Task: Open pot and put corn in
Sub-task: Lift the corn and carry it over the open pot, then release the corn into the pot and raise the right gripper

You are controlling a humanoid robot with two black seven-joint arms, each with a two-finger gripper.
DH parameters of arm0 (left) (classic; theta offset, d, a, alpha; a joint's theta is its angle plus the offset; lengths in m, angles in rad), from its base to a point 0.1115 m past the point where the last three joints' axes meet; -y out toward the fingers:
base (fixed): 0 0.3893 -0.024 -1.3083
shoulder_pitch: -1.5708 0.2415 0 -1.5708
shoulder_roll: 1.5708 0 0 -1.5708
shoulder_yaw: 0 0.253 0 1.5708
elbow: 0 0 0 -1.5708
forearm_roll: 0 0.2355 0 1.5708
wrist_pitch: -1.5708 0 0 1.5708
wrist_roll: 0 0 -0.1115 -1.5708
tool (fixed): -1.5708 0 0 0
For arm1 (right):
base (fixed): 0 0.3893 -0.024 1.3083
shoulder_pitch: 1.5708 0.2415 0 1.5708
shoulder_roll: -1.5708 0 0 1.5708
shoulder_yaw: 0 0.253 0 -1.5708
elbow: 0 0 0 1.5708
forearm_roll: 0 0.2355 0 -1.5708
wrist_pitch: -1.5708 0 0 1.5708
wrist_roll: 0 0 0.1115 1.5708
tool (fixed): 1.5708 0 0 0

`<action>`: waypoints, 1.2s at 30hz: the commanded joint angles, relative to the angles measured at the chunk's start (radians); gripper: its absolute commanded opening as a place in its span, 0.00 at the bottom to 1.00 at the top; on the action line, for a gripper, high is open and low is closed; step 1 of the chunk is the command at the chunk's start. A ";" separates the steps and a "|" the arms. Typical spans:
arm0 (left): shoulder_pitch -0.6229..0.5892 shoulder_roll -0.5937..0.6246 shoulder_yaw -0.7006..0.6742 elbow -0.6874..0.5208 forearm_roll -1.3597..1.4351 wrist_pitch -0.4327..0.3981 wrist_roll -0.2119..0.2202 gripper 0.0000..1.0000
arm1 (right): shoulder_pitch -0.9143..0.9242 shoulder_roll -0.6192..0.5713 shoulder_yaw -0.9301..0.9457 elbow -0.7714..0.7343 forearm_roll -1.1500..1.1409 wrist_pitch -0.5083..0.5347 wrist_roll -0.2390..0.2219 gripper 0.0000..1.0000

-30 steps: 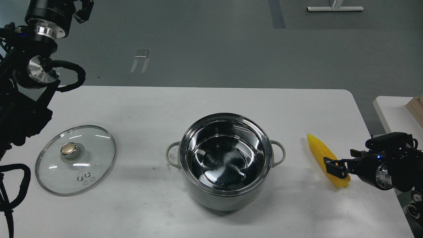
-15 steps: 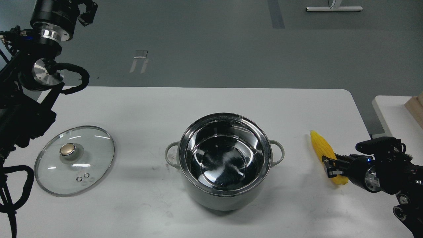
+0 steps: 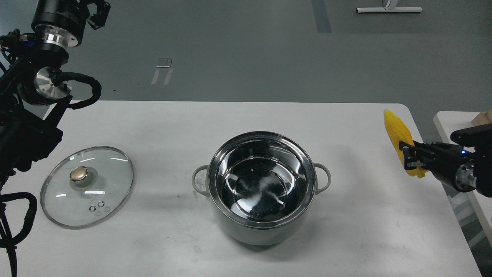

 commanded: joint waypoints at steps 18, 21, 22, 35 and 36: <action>-0.011 0.009 0.021 -0.006 0.018 -0.032 0.014 0.98 | 0.493 0.260 -0.658 0.060 0.107 0.000 -0.016 0.00; -0.012 0.021 0.021 -0.006 0.018 -0.054 0.014 0.98 | 0.510 0.211 -0.705 0.060 0.107 0.000 -0.016 0.00; -0.012 0.021 0.021 -0.006 0.018 -0.057 0.014 0.98 | 0.510 0.201 -0.719 0.060 0.107 0.000 -0.016 0.00; -0.017 0.018 0.021 -0.006 0.018 -0.060 0.014 0.98 | 0.496 0.149 -0.745 0.052 0.107 0.000 -0.007 0.62; -0.017 0.018 0.021 -0.006 0.018 -0.060 0.014 0.98 | 0.496 0.152 -0.745 0.052 0.107 0.000 -0.007 0.66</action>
